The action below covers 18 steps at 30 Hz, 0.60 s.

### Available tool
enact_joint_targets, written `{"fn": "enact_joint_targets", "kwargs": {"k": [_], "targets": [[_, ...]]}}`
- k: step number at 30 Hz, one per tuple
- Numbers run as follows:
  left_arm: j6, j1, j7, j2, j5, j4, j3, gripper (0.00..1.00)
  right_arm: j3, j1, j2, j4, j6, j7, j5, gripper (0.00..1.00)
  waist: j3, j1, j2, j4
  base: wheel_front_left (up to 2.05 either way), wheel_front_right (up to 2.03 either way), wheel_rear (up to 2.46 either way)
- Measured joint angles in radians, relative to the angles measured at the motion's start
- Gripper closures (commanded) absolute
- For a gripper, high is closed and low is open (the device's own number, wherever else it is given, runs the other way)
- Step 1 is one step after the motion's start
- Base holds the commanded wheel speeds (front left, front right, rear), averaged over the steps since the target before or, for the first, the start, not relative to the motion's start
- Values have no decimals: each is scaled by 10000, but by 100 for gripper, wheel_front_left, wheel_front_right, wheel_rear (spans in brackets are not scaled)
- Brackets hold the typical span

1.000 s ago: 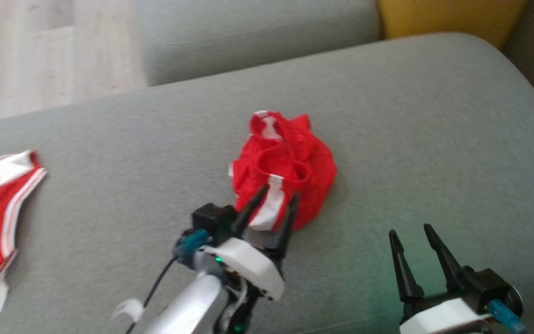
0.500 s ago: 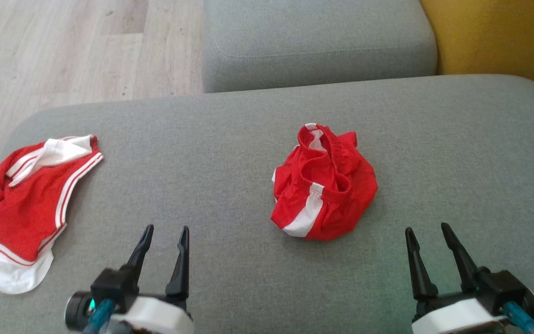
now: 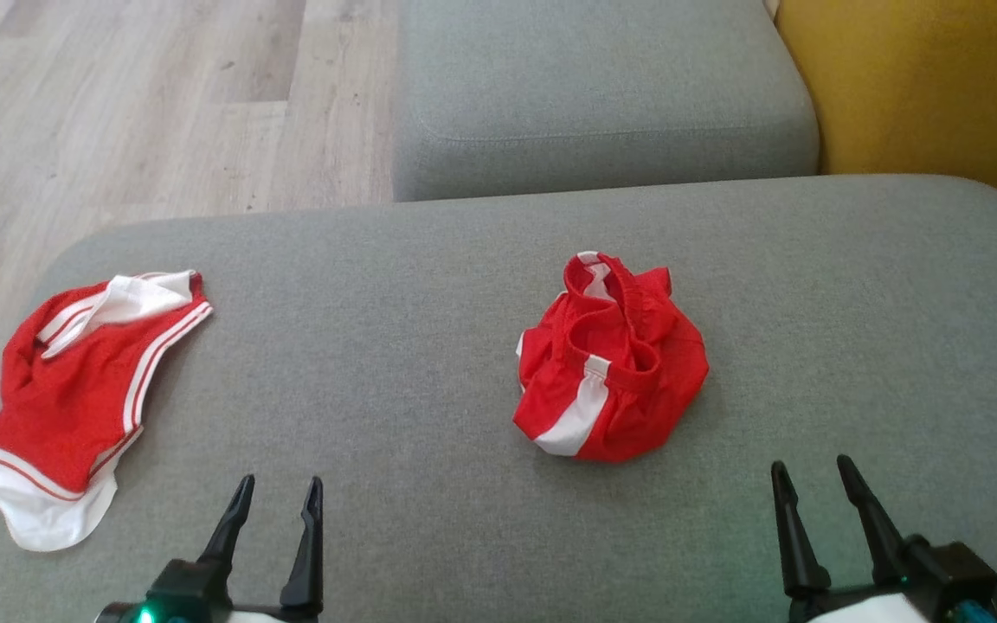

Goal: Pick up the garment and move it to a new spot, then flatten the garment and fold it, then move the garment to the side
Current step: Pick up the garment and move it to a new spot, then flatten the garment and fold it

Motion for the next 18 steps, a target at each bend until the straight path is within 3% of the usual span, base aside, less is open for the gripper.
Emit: {"fn": "enact_joint_targets", "kwargs": {"k": [18], "targets": [[-249,-5,0,-165,305,58,261,0,127,244,6,-25,2,0,174,0,-71,0,0,347,0,0,0]]}}
